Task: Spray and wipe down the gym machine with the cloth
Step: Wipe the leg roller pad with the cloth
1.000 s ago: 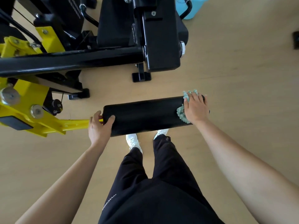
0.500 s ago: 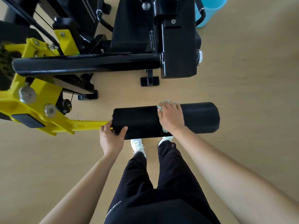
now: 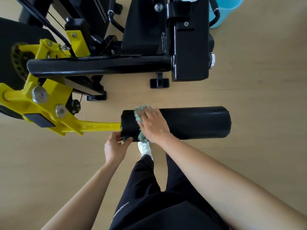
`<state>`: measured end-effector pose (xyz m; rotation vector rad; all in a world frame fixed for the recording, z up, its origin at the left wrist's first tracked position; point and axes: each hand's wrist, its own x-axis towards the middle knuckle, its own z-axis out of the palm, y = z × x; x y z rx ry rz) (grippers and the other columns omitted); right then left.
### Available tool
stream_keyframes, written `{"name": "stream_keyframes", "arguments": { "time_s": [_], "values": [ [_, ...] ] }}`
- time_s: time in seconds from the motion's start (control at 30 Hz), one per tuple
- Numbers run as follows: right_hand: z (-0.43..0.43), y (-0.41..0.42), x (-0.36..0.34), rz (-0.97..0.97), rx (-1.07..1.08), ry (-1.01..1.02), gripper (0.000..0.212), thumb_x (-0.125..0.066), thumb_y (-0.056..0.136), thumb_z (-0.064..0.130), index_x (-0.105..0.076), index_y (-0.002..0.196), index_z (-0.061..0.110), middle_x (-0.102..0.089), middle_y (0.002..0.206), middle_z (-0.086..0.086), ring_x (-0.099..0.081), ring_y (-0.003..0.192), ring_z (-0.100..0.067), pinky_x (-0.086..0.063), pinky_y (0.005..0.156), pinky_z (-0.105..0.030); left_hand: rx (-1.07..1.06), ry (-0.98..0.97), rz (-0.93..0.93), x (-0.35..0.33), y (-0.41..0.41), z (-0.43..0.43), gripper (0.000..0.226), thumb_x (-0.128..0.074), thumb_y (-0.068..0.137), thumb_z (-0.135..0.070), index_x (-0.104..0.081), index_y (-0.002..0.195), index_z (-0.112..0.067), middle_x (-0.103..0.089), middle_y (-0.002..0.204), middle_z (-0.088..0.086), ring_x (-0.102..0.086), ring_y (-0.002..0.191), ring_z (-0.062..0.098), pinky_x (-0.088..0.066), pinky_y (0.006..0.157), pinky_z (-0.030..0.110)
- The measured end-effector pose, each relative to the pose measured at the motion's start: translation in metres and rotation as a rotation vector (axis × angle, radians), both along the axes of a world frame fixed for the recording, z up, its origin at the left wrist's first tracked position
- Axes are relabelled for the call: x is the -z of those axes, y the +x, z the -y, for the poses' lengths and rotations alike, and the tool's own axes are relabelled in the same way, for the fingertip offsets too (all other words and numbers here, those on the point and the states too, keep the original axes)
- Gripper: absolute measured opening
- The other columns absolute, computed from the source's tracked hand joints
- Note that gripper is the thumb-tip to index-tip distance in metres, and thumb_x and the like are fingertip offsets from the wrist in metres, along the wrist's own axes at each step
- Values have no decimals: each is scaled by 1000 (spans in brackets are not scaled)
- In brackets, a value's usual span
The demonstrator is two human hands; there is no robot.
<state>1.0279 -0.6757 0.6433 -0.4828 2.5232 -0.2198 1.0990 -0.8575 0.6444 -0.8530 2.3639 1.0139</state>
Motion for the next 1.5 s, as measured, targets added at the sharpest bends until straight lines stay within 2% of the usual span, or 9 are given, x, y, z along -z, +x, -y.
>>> {"name": "stream_keyframes", "arguments": {
  "time_s": [0.33, 0.5, 0.67, 0.87, 1.03, 1.17, 1.23, 1.33, 1.5],
  "values": [
    [-205, 14, 9, 13, 612, 237, 61, -11, 112, 43, -29, 163, 13, -28, 171, -9, -18, 161, -26, -6, 132, -50, 95, -155, 13, -9, -48, -31, 87, -72, 81, -64, -43, 150, -19, -46, 141, 11, -42, 133, 34, -41, 105, 51],
    [-241, -3, 22, 78, 794, 317, 58, -18, 113, 36, -39, 158, 6, -37, 165, -17, -27, 156, -35, -4, 131, -51, 100, -149, 87, 2, -70, -32, 90, -70, 82, -68, -44, 151, -16, -44, 143, 15, -37, 135, 37, -41, 105, 52],
    [-199, -11, 18, 62, 596, 285, 61, -16, 111, 39, -55, 146, 8, -55, 153, -10, -41, 148, -32, -16, 128, -55, 53, -72, -44, 0, -49, -29, 82, -80, 80, -56, -50, 145, -16, -48, 133, 9, -48, 125, 31, -48, 100, 47],
    [-72, -13, 13, 50, 297, 35, 57, -20, 111, 40, -49, 150, 10, -56, 150, -8, -48, 142, -27, -27, 124, -49, 40, -84, -74, -10, -15, -29, 76, -89, 75, -41, -54, 136, -11, -51, 125, 5, -56, 110, 26, -47, 87, 36],
    [21, -11, 5, 20, 81, -6, 59, -24, 111, 41, -32, 159, 7, -38, 162, -13, -37, 148, -35, -24, 124, -51, 81, 30, -98, -4, 3, -9, 50, -87, 80, -21, -59, 122, -17, -59, 113, 0, -65, 99, 21, -57, 89, 45],
    [53, -6, 3, 21, -13, -14, 61, -23, 111, 44, -23, 163, 12, -25, 170, -11, -24, 155, -35, -15, 127, -52, 50, 104, -95, -8, 5, -4, 35, -78, 88, -12, -62, 118, -18, -65, 112, 3, -64, 98, 17, -55, 87, 27],
    [42, -6, 2, 14, -11, -27, 58, -22, 112, 43, -25, 162, 15, -33, 166, -12, -28, 154, -33, -16, 128, -51, 41, 94, -74, -7, 3, -2, 28, -74, 91, -16, -64, 117, -17, -69, 111, 2, -65, 101, 18, -50, 82, 21],
    [0, -6, 0, 42, 130, -25, 56, -17, 112, 43, -31, 160, 16, -43, 160, -9, -34, 153, -27, -15, 130, -49, 57, 71, -38, -6, -2, 6, 24, -69, 93, -20, -65, 117, -18, -72, 112, 2, -67, 106, 21, -52, 91, 38],
    [-112, 2, -4, 41, 394, 93, 58, -14, 113, 40, -40, 157, 14, -47, 159, -6, -36, 153, -24, -13, 130, -50, 125, -34, -2, -7, -16, 4, 34, -65, 95, -38, -62, 122, -17, -66, 118, 3, -63, 105, 25, -48, 86, 39]
  ]
}}
